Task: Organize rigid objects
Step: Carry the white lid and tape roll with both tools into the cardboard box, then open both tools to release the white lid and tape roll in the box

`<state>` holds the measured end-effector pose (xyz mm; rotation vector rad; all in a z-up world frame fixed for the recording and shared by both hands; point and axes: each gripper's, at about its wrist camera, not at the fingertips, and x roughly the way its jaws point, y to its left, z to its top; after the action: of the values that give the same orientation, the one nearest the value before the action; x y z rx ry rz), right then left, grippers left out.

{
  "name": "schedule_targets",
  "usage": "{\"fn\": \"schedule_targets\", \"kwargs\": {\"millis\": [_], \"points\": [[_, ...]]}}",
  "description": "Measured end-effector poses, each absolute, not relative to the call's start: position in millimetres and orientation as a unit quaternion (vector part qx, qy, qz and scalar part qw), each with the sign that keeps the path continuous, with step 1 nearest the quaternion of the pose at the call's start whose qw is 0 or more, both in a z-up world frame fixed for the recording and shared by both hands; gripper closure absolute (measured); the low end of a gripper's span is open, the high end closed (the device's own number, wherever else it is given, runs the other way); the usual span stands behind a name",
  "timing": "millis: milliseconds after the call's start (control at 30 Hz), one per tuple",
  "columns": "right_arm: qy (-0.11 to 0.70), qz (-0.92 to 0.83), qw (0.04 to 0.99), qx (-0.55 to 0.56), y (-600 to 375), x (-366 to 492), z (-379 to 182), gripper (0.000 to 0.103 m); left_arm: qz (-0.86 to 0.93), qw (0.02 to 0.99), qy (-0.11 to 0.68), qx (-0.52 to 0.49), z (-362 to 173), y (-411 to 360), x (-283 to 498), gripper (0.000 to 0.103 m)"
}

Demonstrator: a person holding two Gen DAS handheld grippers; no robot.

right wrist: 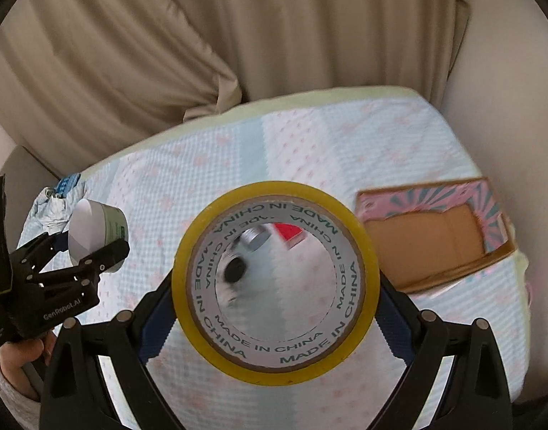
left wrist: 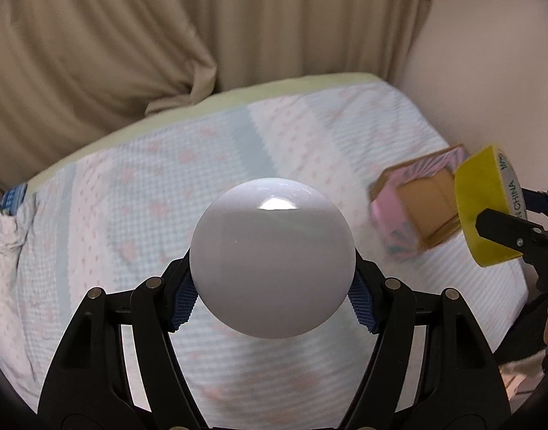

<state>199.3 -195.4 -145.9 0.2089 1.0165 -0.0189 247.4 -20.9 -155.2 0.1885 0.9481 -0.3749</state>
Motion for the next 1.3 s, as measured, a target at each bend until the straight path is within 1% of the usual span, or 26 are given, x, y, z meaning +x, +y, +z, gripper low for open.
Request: {"fn": "schedule_targets", "kwargs": {"millis": [167, 333, 500, 700, 1000, 1200, 1300], "points": [[0.479, 0.012, 0.874, 0.079, -277.7, 202.0, -132.2, 0.008, -0.172, 0.87, 0.456, 0.069, -147.7, -106.9, 240.5, 0.035], [0.489, 0.027, 0.87, 0.054, -358.1, 210.0, -134.7, 0.008, -0.172, 0.864, 0.471, 0.043, -158.3, -185.2, 242.7, 0.035], [0.509, 0.029, 0.86, 0.033, -427.7, 227.4, -151.5, 0.008, -0.18, 0.846, 0.501, 0.035, -186.4, -262.3, 260.7, 0.035], [0.535, 0.026, 0.844, 0.014, -477.6, 251.3, -189.2, 0.008, -0.188, 0.822, 0.533, 0.066, -230.7, -330.5, 286.2, 0.035], [0.581, 0.056, 0.811, -0.034, -508.5, 286.0, -273.4, 0.008, -0.184, 0.783, 0.585, 0.098, -316.5, -377.2, 331.4, 0.035], [0.602, 0.097, 0.788, -0.091, -504.1, 290.7, -331.0, 0.008, -0.175, 0.75, 0.63, 0.104, -376.8, -387.1, 337.7, 0.035], [0.607, 0.113, 0.773, -0.145, -490.7, 288.2, -354.7, 0.008, -0.172, 0.733, 0.648, 0.113, -401.2, -390.5, 335.9, 0.035]]}}
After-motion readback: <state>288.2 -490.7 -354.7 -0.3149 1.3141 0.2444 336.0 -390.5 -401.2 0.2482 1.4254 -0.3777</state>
